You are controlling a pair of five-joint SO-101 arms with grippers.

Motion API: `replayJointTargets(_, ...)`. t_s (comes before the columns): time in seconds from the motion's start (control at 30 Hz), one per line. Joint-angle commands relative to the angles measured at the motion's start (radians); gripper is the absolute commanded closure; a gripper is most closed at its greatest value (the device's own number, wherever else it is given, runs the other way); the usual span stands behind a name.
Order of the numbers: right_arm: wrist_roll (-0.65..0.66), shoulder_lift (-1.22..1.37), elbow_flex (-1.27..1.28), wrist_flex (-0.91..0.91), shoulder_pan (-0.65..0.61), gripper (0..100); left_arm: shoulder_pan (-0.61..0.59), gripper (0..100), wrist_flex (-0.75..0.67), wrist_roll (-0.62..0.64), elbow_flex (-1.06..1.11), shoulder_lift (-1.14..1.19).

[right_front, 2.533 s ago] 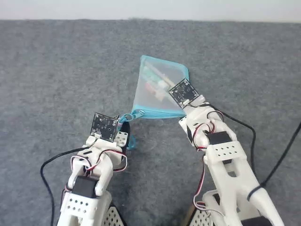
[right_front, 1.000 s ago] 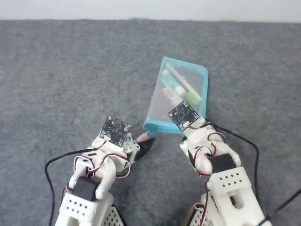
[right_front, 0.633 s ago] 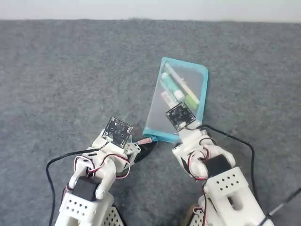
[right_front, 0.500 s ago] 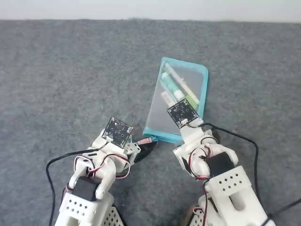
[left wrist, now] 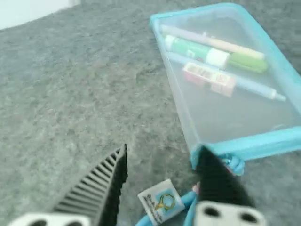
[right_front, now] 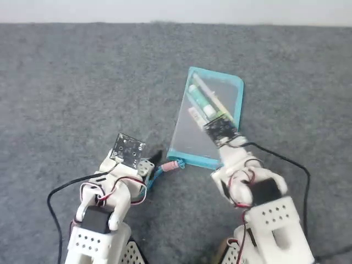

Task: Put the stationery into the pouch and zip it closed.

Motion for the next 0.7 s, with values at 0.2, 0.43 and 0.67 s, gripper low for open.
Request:
replayJointTargets(0.2, 0.021, -0.532, 0.186, 0.012, 0.159, 98.0, -0.023, 95, -0.072, -0.011, -0.068, 0.006)
replayJointTargets(0.43, 0.021, -0.693, 0.376, 0.007, 0.232, 97.6, -0.048, 95, -0.035, 0.08, -0.073, -0.08)
replayJointTargets(0.67, 0.021, -0.687, 0.502, -0.062, 0.3, 97.6, -0.086, 95, -0.081, 0.117, 0.056, -0.153)
